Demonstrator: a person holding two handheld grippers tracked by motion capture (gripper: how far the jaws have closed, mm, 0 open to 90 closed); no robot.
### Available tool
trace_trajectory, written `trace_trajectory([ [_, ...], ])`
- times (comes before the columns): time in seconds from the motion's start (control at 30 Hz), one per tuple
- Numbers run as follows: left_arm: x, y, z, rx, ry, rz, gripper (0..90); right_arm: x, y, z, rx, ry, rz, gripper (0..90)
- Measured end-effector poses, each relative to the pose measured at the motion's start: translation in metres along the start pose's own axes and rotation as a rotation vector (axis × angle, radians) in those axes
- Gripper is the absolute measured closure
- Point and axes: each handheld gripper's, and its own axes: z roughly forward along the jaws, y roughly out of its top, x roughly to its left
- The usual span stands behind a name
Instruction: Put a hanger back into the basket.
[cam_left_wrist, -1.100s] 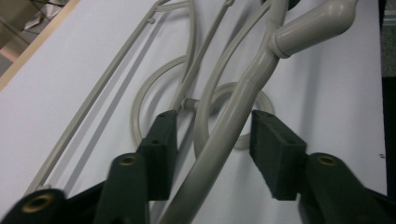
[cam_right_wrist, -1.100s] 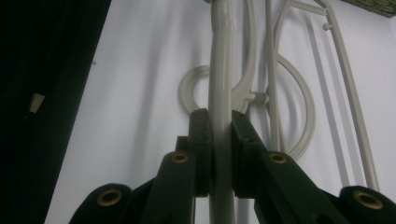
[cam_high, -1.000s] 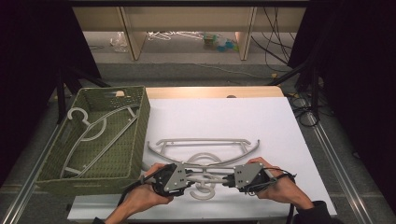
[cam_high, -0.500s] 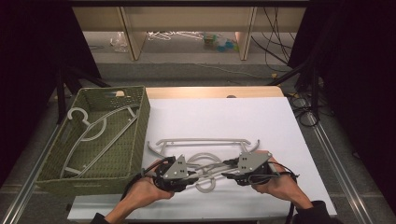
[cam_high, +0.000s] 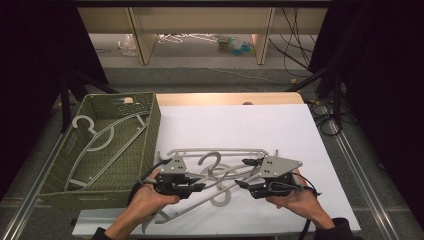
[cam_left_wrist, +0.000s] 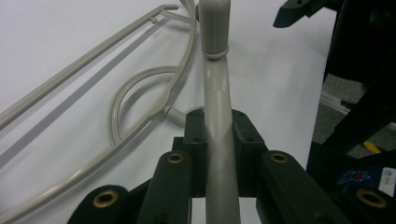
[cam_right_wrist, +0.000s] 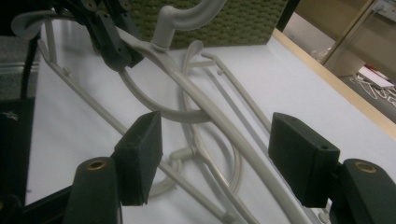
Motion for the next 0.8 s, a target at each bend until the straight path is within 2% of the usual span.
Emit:
trace_trajectory([
  [0.1, 0.002, 0.001, -0.01, -0.026, -0.004, -0.016, 78.7, 0.004, 0.002, -0.007, -0.028, -0.004, 0.002, 36.1],
  [0.13, 0.003, 0.001, -0.014, -0.036, 0.007, -0.027, 78.7, 0.006, 0.003, -0.01, -0.042, -0.007, 0.005, 36.1],
  [0.17, 0.005, 0.002, -0.018, -0.047, -0.006, -0.034, 78.7, 0.008, 0.003, -0.012, -0.055, -0.008, 0.006, 36.1],
  [0.27, 0.007, 0.003, -0.031, -0.083, 0.019, -0.066, 78.7, 0.014, 0.002, -0.016, -0.072, 0.015, 0.012, 36.2],
  [0.3, 0.007, 0.005, -0.036, -0.092, 0.019, -0.073, 78.7, 0.018, 0.001, -0.016, -0.066, 0.038, 0.005, 36.2],
  [0.37, 0.008, 0.007, -0.045, -0.117, 0.038, -0.079, 78.7, 0.02, 0.001, -0.016, -0.063, 0.044, 0.004, 36.2],
  [0.4, 0.008, 0.008, -0.049, -0.127, 0.039, -0.083, 78.7, 0.023, -0.001, -0.015, -0.05, 0.068, 0.003, 36.7],
  [0.5, 0.009, 0.008, -0.059, -0.143, 0.049, -0.101, 78.7, 0.024, -0.003, -0.013, -0.038, 0.078, 0.001, 36.5],
  [0.57, 0.011, 0.009, -0.066, -0.153, 0.056, -0.098, 78.7, 0.023, -0.007, -0.01, -0.029, 0.09, 0.013, 36.0],
  [0.63, 0.014, 0.01, -0.073, -0.177, 0.064, -0.115, 78.7, 0.023, -0.009, -0.007, -0.028, 0.085, 0.028, 34.4],
  [0.8, 0.021, 0.017, -0.102, -0.217, 0.101, -0.133, 78.7, 0.021, -0.012, -0.005, -0.027, 0.091, 0.048, 32.2],
])
